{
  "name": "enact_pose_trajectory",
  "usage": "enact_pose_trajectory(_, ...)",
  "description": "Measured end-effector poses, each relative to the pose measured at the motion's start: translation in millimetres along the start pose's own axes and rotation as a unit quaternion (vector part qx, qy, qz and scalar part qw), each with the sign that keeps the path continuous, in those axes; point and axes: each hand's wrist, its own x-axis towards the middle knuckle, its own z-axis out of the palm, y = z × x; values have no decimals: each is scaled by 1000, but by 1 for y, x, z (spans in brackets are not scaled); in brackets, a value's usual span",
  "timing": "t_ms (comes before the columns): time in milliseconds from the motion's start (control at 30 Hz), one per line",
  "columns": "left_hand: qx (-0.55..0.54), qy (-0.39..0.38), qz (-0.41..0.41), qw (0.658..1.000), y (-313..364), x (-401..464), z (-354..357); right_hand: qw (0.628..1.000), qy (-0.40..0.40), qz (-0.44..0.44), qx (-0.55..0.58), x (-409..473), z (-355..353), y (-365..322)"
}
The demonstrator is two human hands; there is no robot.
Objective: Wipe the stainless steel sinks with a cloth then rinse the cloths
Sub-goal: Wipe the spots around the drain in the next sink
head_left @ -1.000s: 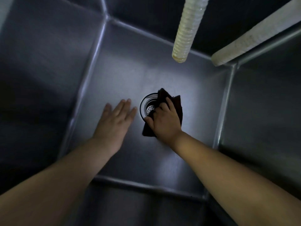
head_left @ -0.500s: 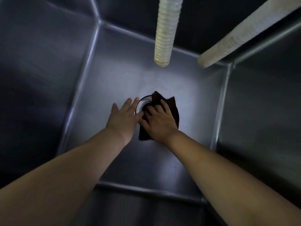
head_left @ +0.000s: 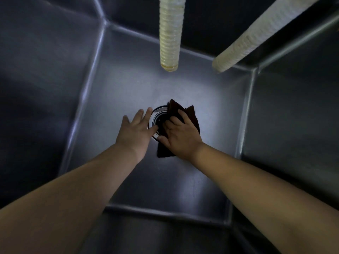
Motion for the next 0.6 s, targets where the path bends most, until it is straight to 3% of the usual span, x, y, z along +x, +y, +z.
enact_pose_trajectory(433,9,-1,-9,1000,0,6,5,998,-1,49,-44,2,0,-20)
enact_pose_trajectory(600,-3,13,-7,1000,-2,6,7,985,104,113,81,6,10,-22)
